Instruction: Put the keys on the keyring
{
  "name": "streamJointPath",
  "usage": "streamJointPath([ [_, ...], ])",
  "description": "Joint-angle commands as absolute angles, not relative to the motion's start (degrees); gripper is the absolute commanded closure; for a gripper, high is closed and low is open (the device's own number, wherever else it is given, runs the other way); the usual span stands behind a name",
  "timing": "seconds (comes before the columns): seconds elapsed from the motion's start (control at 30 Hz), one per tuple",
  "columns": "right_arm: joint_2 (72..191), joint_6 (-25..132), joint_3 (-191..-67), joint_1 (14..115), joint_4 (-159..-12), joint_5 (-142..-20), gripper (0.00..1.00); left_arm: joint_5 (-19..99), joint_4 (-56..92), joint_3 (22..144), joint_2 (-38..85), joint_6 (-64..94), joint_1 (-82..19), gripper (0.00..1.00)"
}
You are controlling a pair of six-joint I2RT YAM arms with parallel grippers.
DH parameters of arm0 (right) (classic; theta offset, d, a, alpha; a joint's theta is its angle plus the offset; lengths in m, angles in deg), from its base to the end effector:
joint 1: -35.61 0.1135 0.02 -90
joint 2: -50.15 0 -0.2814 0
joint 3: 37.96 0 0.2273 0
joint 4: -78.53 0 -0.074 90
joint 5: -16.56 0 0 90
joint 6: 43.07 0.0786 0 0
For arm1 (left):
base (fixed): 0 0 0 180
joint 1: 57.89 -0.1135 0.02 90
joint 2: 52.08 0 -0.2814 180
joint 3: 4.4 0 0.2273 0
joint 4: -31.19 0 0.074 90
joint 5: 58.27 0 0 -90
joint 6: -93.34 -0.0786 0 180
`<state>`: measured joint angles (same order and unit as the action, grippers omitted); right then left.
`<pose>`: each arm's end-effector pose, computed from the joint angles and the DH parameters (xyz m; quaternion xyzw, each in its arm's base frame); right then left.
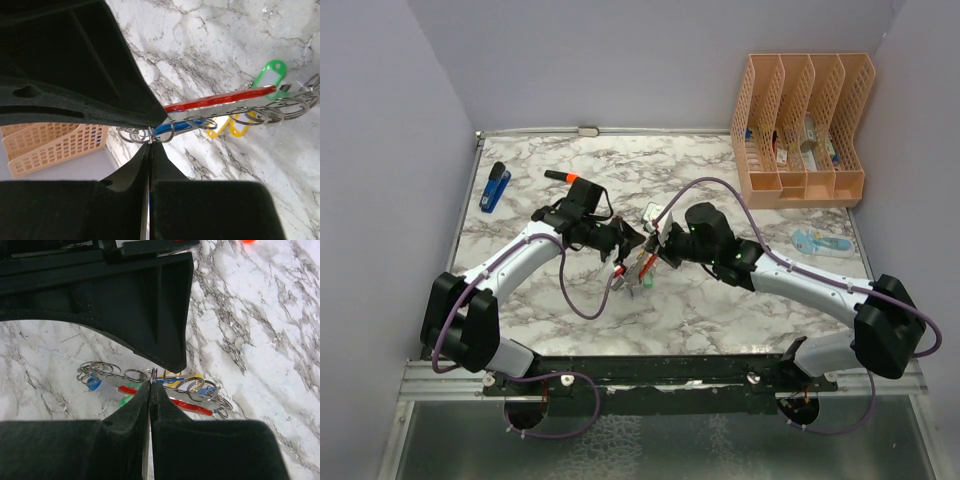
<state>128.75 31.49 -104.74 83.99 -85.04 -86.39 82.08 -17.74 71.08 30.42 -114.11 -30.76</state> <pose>0.1991 0.2506 0.2715 -0.4999 0.6933 0.2374 0.4615 0.2202 -0.1808 0.2618 0.8622 0.1446 -0.0989 0.4753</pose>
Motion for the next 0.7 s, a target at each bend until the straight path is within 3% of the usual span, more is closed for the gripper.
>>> streamJointPath([
  [0.0, 129.2, 32.5, -106.7, 84.0, -86.2, -87.4, 0.99, 81.7, -13.9, 71.8, 29.0, -111.5, -30.3, 1.00],
  [0.67, 129.1, 33.5, -107.0, 83.6, -85.4, -84.7, 0.99, 81.8, -16.2, 71.2, 27.2, -113.9, -30.3, 1.00],
])
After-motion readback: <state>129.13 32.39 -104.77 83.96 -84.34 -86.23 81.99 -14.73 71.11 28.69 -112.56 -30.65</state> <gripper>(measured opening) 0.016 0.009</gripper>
